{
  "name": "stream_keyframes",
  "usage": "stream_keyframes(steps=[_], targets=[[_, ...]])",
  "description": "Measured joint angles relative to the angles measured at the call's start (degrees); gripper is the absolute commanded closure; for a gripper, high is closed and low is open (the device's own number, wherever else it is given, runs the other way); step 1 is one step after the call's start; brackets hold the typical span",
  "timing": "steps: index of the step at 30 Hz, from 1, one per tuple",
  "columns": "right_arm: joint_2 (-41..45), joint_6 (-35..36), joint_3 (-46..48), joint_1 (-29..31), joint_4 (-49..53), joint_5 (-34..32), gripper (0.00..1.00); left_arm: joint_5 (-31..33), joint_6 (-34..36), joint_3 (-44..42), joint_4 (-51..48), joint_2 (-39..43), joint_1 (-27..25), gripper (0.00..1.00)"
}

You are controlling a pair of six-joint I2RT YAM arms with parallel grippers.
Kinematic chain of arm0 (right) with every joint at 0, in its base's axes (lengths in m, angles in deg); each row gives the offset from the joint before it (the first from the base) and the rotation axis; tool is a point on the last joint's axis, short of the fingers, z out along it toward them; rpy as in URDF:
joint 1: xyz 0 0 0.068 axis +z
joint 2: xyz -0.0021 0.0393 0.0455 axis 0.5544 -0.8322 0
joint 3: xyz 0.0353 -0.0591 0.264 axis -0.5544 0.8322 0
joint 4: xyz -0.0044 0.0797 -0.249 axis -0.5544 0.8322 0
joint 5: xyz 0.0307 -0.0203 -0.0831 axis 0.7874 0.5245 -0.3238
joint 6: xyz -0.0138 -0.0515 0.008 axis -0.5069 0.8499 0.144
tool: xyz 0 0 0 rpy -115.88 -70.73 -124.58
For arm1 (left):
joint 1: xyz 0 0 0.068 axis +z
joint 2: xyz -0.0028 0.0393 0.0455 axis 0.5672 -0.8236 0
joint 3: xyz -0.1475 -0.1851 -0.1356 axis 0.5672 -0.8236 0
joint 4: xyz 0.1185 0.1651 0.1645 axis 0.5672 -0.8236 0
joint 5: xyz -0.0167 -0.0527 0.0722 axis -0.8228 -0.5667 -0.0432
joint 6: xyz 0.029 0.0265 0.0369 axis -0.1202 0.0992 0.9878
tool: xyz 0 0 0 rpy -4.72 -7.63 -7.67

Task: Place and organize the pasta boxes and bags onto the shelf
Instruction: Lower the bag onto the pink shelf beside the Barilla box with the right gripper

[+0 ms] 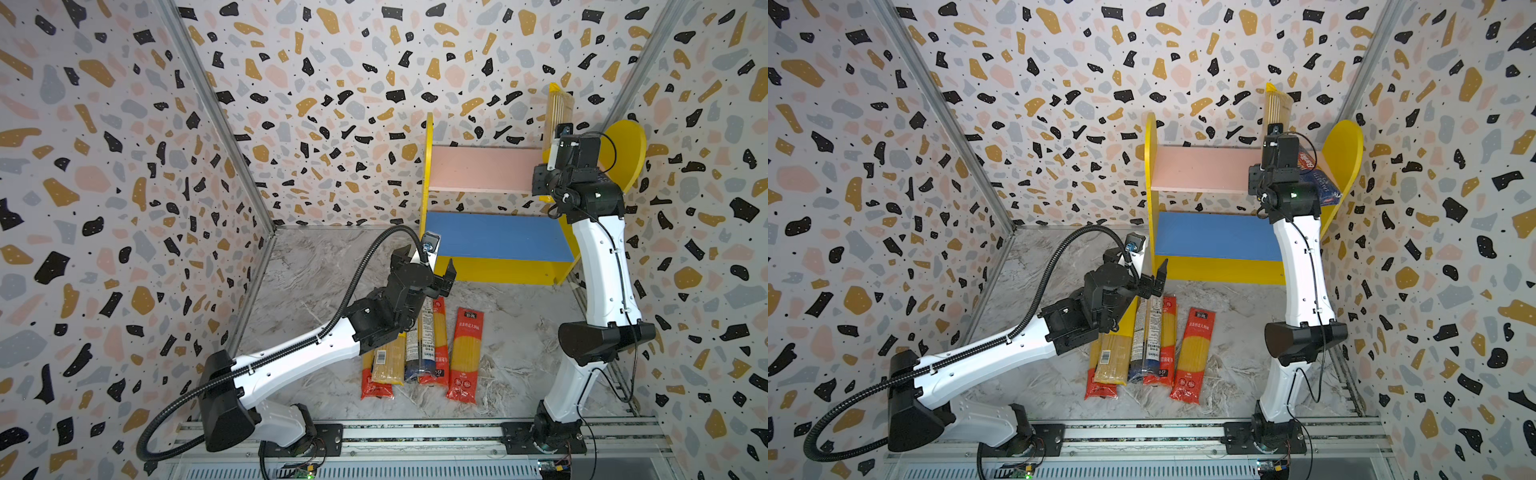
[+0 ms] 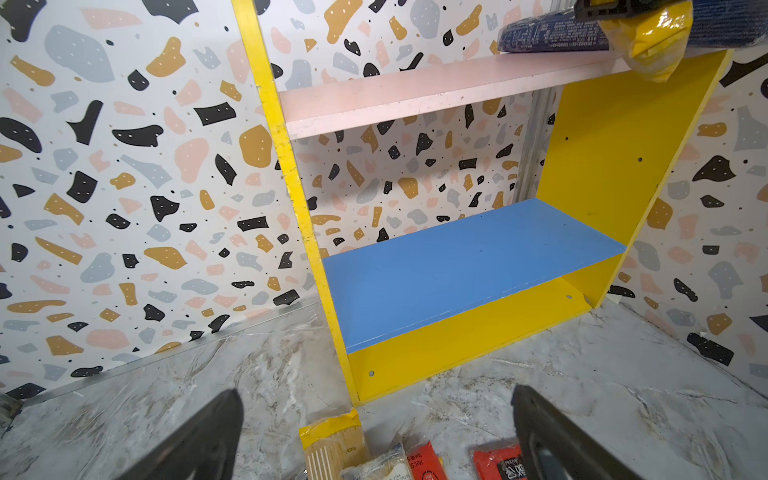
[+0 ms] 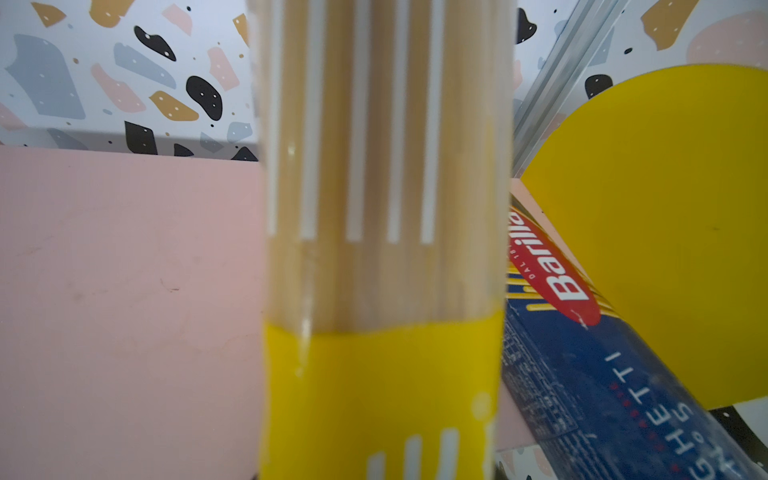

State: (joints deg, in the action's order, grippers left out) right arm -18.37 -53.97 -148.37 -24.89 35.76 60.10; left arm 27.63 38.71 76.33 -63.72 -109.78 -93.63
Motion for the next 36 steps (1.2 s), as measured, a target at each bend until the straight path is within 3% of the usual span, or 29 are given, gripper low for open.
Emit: stream_keyframes(steps=[2, 5, 6, 8, 9, 19, 30, 36], targets=[[0.0, 0.0, 0.0, 0.0, 0.0, -0.2, 0.54, 0.3, 0.0, 0.0, 0.0, 0.7, 0.0, 0.0], [0.0, -0.2, 0.0, 0.0, -0.5, -0.3, 0.4, 0.8, 0.0, -0.4, 0.0, 1.9, 0.0, 0.0], [0.0, -0.2, 0.0, 0.0, -1.4, -0.4, 0.39, 1.0, 0.0, -0.7, 0.0, 2.2, 0.0, 0.0], [0.0, -0.3, -0.4, 0.1, -3.5, -0.7, 0.11, 1.3, -0.1, -0.9, 0.0, 2.5, 0.0, 0.0], [0.0, -0.5, -0.6, 0.1, -4.4, -0.8, 0.02, 1.4, 0.0, -0.9, 0.0, 2.5, 0.0, 0.0], [0.5, -1.0, -0.6, 0.3, -6.9, 0.1, 0.03, 2.1, -0.1, -3.0, 0.0, 4.6, 0.0, 0.0], [-0.3, -3.1, 1.4, 7.9, -7.4, 4.5, 0.06, 3.3, -0.5, -6.1, 0.0, 7.3, 0.0, 0.0], [-2.2, -5.4, 2.4, 8.2, -7.8, 5.1, 0.06, 4.0, -0.4, -7.2, 0.0, 8.1, 0.0, 0.0]])
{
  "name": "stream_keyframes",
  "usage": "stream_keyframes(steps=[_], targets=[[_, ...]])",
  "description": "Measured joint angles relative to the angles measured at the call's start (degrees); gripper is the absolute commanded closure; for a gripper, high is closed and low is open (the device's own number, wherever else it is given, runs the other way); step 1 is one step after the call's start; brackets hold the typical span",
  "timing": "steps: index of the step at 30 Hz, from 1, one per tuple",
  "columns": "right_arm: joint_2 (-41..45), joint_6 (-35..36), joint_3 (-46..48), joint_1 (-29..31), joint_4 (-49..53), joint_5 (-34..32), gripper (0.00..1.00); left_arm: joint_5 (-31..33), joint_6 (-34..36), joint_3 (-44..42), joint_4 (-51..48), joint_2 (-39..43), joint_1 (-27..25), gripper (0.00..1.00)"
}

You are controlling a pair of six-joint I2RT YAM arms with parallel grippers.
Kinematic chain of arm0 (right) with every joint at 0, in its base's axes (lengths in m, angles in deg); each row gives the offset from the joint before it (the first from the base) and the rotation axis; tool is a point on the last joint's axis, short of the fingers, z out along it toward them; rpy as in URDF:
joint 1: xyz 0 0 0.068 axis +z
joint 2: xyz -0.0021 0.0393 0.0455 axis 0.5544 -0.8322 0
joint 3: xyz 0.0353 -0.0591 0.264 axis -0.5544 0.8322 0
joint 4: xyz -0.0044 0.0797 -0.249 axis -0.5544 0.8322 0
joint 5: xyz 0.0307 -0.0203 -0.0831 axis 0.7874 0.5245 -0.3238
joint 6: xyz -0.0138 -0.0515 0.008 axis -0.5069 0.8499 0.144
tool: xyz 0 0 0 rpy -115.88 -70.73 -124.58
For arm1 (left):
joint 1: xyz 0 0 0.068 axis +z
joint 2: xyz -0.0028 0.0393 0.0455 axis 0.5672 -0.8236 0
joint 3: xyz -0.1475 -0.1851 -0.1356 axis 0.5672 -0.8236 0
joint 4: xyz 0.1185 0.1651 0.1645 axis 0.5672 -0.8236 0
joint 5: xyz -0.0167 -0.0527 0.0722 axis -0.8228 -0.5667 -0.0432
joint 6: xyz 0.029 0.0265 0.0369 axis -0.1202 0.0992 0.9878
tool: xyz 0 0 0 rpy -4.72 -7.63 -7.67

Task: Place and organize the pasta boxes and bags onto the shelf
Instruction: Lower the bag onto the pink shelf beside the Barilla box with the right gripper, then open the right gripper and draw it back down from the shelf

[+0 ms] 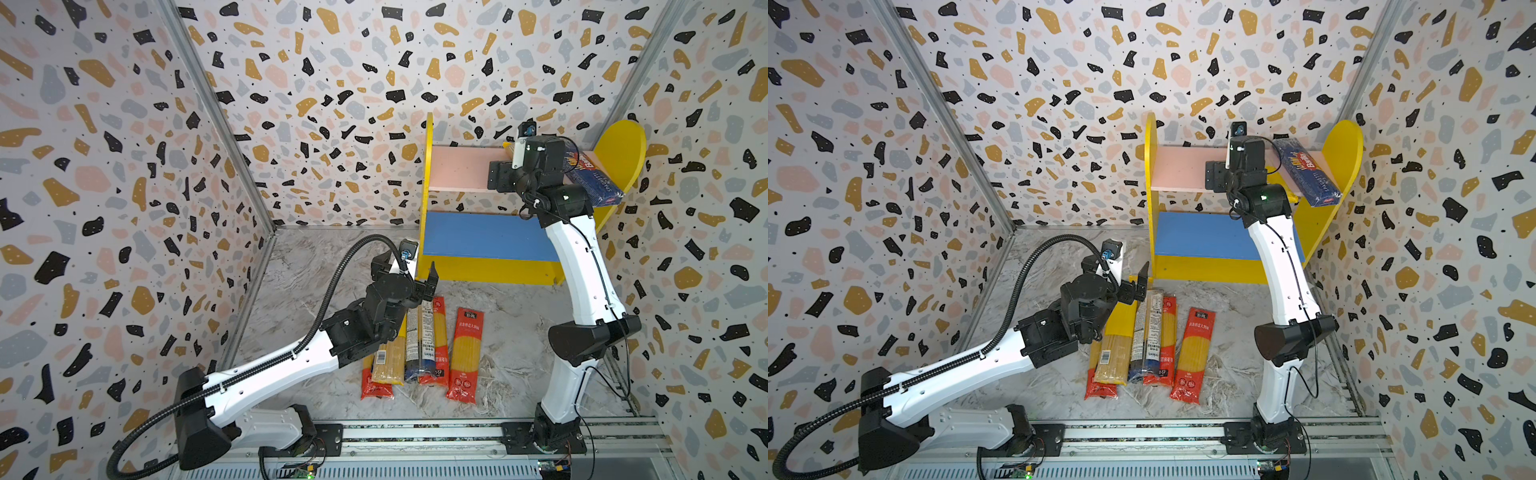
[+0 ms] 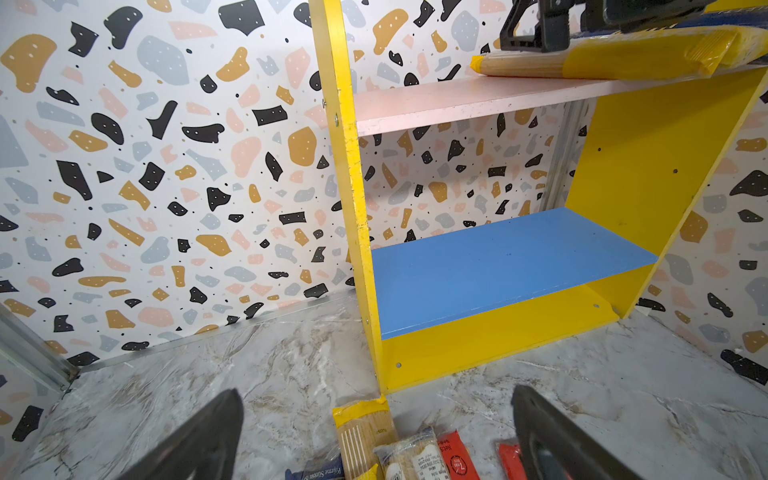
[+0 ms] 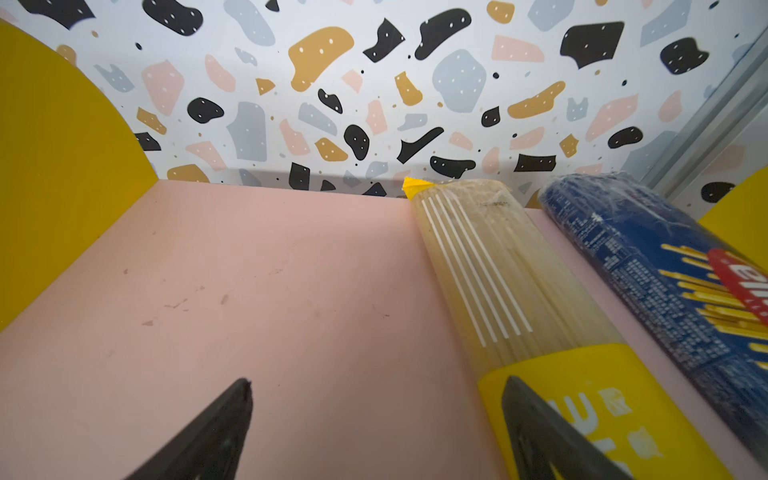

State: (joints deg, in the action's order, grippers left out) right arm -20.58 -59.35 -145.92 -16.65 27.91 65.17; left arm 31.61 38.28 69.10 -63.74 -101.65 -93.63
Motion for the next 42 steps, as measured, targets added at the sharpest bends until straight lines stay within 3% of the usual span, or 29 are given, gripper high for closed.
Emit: stream_keyframes(steps=[10, 21, 34, 38, 42], targets=[[-4.1, -2.4, 0.0, -1.4, -2.2, -0.1, 0.06, 1.1, 0.1, -1.0, 0.0, 0.5, 0.0, 0.0], [-4.2, -3.5, 0.1, -5.6, -2.6, -0.3, 0.06, 1.3, 0.3, -1.0, 0.0, -1.3, 0.0, 0.0], [-3.3, -3.4, 3.4, -5.8, -6.4, -1.2, 0.06, 1.0, 0.0, 0.9, -0.2, -3.3, 0.0, 0.0], [-0.3, -3.2, 8.3, -4.5, -8.8, -1.6, 0.04, 1.0, -0.4, 1.1, -0.3, -3.3, 0.0, 0.0], [7.8, -3.0, 19.8, 0.4, -12.6, -5.1, 0.03, 1.0, -1.5, 1.0, -1.3, -3.0, 0.0, 0.01]])
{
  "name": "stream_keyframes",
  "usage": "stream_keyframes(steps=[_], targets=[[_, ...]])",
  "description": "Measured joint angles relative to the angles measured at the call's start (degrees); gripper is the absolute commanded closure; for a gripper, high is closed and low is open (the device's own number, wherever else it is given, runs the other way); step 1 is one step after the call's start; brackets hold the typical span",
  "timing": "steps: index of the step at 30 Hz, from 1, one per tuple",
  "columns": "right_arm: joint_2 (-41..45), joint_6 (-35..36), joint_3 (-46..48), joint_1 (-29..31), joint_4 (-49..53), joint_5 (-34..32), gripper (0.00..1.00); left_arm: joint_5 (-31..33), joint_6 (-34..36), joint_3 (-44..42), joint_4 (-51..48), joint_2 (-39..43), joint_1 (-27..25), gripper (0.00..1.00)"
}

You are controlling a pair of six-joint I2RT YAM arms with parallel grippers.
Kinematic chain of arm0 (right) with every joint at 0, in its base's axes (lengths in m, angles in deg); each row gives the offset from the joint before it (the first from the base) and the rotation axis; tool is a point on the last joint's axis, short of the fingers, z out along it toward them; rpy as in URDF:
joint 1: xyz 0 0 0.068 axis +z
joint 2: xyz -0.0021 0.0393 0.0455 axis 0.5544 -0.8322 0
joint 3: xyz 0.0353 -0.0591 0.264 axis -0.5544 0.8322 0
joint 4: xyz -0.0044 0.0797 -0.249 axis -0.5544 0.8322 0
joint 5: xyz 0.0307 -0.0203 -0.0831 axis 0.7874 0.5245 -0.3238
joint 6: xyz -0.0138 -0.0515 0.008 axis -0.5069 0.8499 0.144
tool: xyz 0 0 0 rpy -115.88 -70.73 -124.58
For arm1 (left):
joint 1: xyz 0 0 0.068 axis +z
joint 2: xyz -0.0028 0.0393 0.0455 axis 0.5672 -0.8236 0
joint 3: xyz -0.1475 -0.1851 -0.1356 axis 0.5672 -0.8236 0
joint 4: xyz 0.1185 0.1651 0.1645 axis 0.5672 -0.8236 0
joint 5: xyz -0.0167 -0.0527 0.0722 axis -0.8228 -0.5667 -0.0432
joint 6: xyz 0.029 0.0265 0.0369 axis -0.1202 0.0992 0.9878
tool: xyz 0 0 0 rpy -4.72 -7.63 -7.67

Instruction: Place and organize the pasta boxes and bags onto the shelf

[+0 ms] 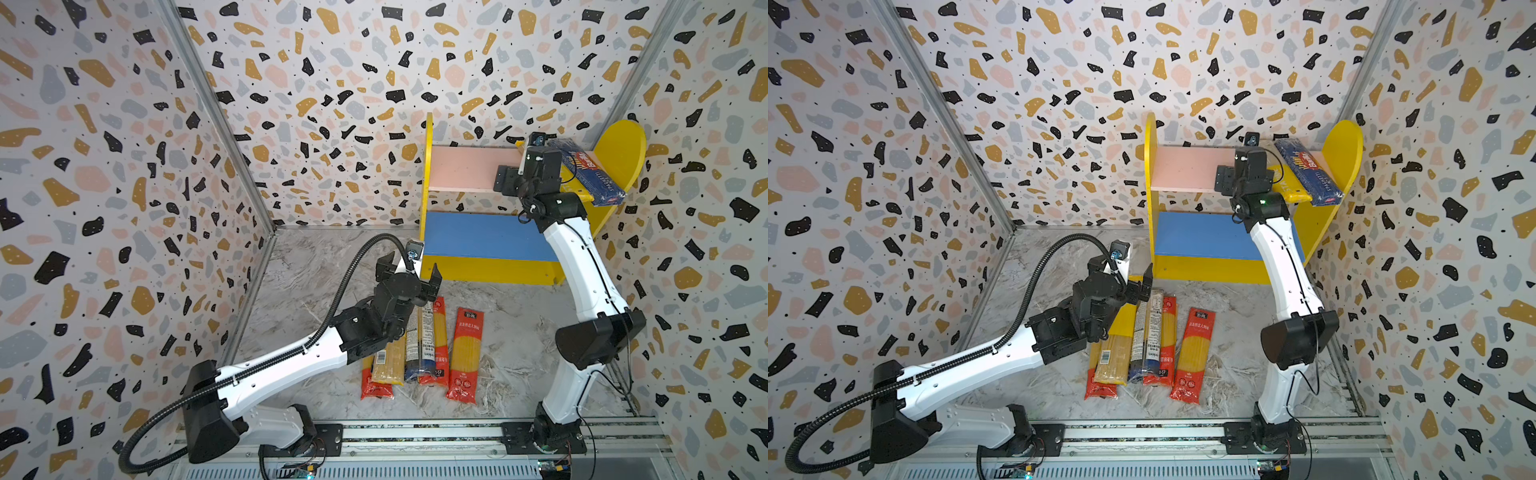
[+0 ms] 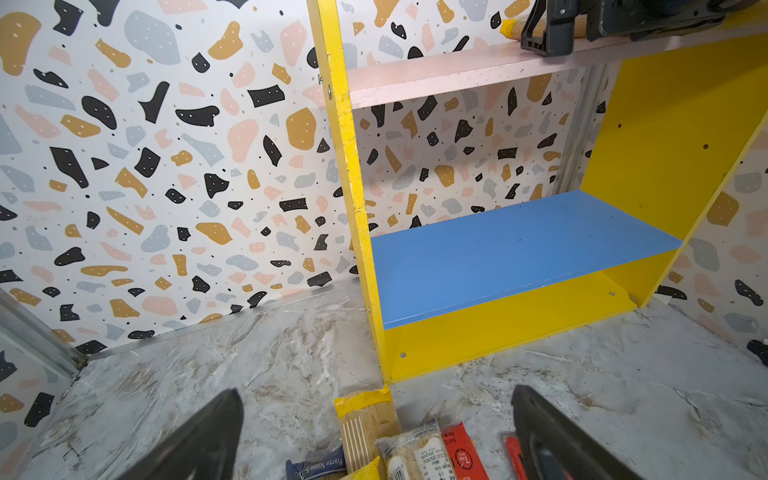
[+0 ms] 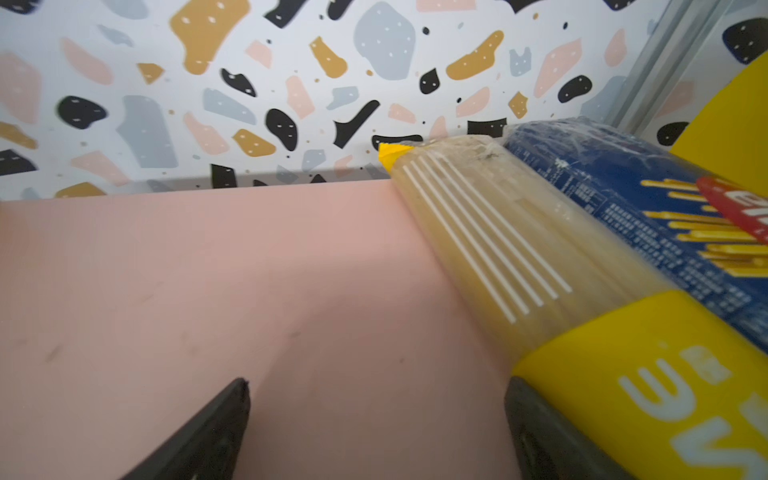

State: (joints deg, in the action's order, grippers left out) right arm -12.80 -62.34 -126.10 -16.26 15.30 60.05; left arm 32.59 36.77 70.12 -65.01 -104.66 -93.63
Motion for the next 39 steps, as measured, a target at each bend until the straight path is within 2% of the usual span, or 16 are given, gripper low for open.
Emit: stream_keyframes(steps=[7, 15, 24, 32, 39], targets=[[17.5, -0.8, 22.0, 14.1, -3.8, -2.6, 0.03, 0.7, -3.5, -3.9, -2.6, 5.7, 0.0, 0.01], [32.8, -9.1, 41.7, 23.8, -3.1, -6.7, 0.03, 2.7, -10.8, -11.4, -9.7, 14.9, 0.0, 0.01], [35.0, -22.2, 60.7, 34.1, 2.7, -8.8, 0.03, 3.8, -19.7, -19.4, -14.4, 24.9, 0.0, 0.0], [38.5, -31.3, 71.5, 38.5, 4.4, -7.3, 0.03, 2.6, -24.3, -22.2, -16.3, 22.3, 0.0, 0.01], [39.3, -34.0, 75.8, 38.9, 0.0, -2.5, 0.03, 2.2, -25.8, -23.6, -16.5, 22.1, 0.0, 0.01]])
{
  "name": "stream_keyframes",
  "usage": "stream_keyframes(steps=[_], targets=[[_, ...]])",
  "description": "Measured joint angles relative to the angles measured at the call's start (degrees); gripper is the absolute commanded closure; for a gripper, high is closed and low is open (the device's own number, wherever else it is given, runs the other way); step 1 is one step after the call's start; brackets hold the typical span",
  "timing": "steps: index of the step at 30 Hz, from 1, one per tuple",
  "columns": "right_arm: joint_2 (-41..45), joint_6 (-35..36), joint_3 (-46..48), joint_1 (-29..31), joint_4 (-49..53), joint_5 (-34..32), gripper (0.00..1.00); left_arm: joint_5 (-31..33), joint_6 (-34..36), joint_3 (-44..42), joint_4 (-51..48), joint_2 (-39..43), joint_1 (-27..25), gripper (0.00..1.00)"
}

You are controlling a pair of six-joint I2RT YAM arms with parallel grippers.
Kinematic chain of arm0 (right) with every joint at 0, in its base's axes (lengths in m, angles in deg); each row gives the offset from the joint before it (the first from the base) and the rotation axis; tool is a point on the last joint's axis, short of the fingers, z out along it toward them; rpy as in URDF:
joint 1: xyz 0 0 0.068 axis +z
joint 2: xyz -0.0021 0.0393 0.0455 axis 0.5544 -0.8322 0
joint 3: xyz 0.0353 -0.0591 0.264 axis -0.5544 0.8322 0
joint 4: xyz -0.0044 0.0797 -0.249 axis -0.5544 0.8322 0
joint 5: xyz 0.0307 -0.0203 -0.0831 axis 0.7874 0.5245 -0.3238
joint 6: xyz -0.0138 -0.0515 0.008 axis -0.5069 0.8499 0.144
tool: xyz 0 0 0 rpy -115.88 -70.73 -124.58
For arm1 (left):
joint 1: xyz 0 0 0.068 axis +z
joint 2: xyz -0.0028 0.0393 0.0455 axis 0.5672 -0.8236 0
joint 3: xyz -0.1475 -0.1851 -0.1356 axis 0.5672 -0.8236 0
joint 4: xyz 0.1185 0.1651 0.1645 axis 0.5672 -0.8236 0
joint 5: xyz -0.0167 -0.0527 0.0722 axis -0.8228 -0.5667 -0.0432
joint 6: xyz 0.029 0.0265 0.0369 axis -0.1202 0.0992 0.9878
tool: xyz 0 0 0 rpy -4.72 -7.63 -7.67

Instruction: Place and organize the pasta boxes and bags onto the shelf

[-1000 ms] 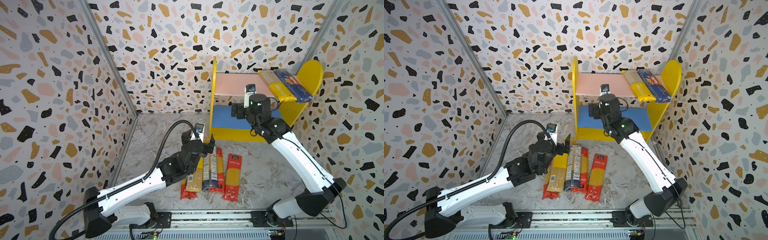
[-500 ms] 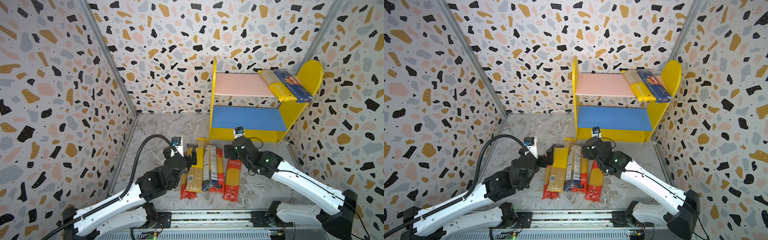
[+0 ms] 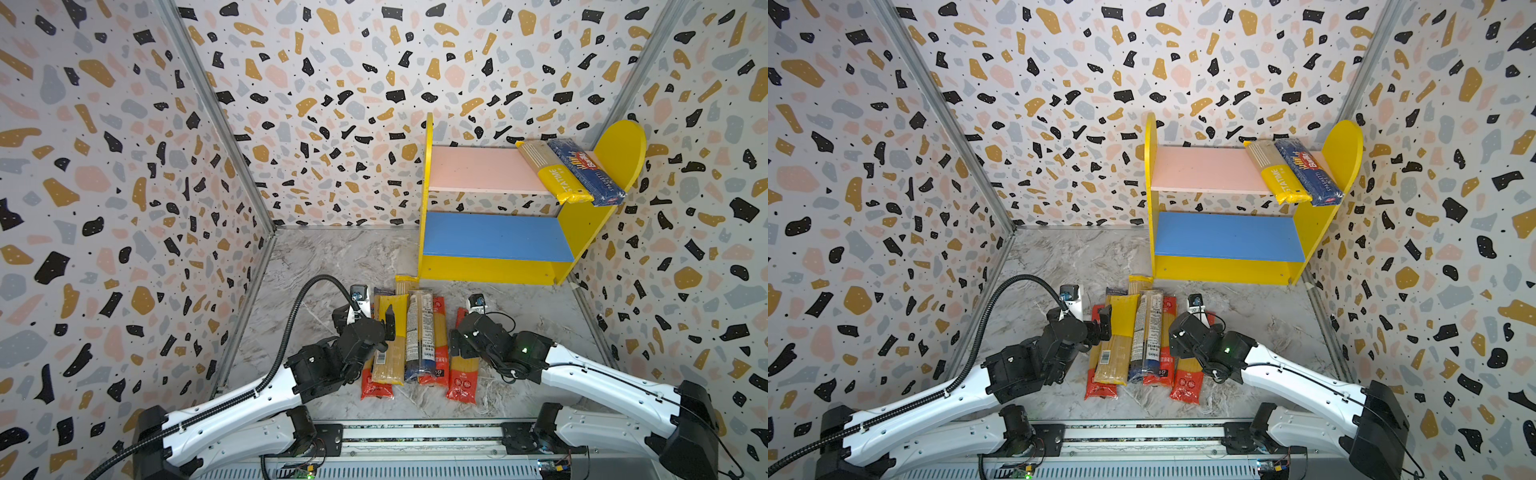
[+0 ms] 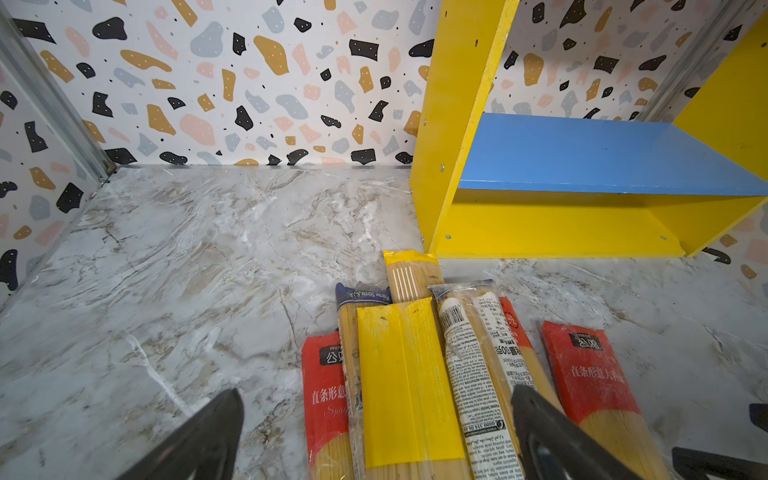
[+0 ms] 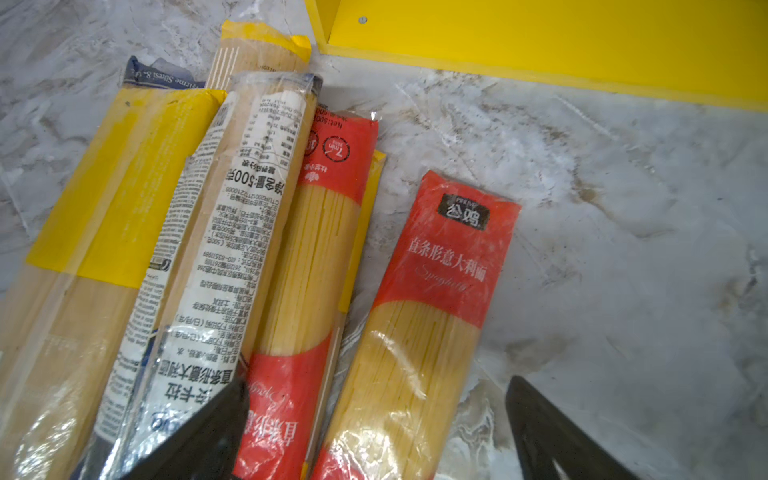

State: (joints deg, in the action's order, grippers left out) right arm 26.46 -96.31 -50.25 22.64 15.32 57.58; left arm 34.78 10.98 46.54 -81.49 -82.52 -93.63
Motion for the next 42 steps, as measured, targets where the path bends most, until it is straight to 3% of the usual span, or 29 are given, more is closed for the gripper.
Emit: stream_keyframes(steps=[9, 20, 34, 42], targets=[[-11.8, -1.9, -0.7, 5.4, -6.6, 3.6, 0.03, 0.8, -1.1, -2.4, -1.4, 3.1, 0.0, 0.0], [-27.1, -3.4, -15.0, 11.5, -2.1, -0.2, 0.03, 2.7, -2.8, -5.1, -4.9, 12.3, 0.0, 0.0], [-33.2, -9.1, -23.6, 16.5, 4.0, -1.4, 0.03, 3.9, -2.8, -5.6, -7.4, 17.4, 0.0, 0.0], [-33.8, -12.8, -23.7, 16.8, 6.8, -1.6, 0.03, 3.9, -2.7, -5.6, -7.8, 17.6, 0.0, 0.0]])
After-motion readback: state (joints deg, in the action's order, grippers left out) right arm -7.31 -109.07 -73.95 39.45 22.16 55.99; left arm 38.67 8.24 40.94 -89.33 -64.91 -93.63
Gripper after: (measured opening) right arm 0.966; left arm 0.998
